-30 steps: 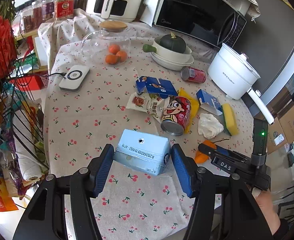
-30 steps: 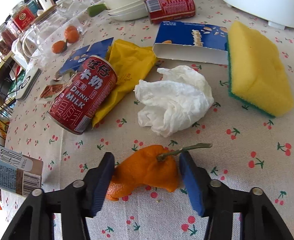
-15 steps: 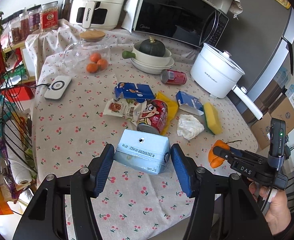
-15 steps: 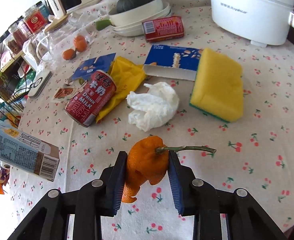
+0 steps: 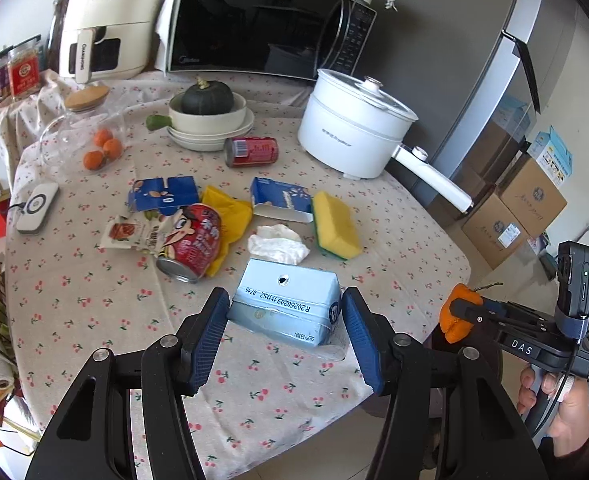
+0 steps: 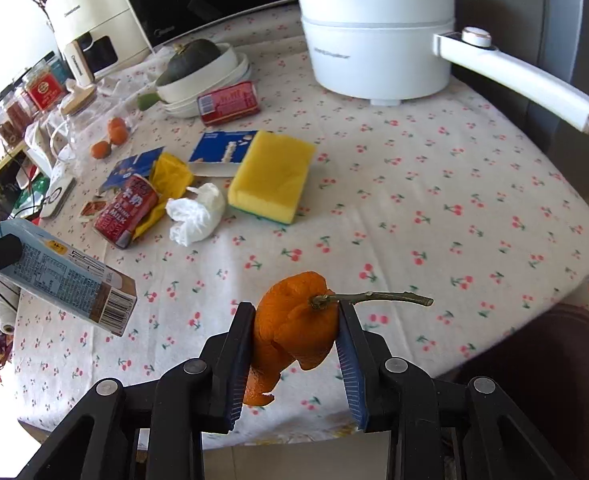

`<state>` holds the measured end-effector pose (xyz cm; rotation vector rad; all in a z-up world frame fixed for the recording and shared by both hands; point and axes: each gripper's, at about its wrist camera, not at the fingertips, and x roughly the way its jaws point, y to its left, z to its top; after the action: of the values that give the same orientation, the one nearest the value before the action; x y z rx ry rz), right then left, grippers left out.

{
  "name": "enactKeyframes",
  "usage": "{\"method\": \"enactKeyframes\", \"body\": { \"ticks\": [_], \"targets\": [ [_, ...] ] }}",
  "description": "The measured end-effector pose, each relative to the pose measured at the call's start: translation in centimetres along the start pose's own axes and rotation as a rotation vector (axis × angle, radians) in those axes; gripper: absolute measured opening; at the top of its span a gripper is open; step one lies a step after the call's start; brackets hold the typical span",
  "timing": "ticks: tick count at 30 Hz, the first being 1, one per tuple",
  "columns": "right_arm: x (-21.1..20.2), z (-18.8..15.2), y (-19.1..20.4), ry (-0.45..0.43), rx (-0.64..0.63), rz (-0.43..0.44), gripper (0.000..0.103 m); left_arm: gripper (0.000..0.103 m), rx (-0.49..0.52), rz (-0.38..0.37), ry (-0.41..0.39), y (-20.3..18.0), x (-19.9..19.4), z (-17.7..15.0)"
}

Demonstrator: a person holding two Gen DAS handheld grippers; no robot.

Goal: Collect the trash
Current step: 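Move carton and peel over the brown bin and release both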

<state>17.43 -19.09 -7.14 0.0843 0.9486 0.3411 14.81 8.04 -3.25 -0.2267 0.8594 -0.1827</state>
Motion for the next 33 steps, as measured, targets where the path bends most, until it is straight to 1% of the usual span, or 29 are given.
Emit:
{"method": "enactKeyframes", "body": {
  "ticks": [5, 11, 22, 28, 33],
  "targets": [
    [-2.3, -1.2, -3.4, -0.021, 0.05, -0.023, 0.036, 0.061, 0.031, -0.058, 0.011, -3.3, 0.7, 0.1],
    [-4.4, -3.4, -7.4, -0.032, 0.097, -0.059, 0.036, 0.061, 0.097, -0.113, 0.03, -8.0, 1.9, -0.5],
    [-6.9, -7.9, -16.1, -0.013, 0.23, -0.147, 0.036, 0.061, 0.225, -0.204, 0.12, -16.4, 5.9, -3.0],
    [-7.4, -9.8, -19.0, 0.011, 0.262, -0.182, 0.036, 0.061, 0.297, -0.258, 0.168, -20.7, 8.4, -5.2],
    [-7.8, -10.5, -20.4, 0.018, 0.291, -0.193, 0.037, 0.061, 0.342, -0.284, 0.202, -23.2, 10.4, -6.8]
  ]
}}
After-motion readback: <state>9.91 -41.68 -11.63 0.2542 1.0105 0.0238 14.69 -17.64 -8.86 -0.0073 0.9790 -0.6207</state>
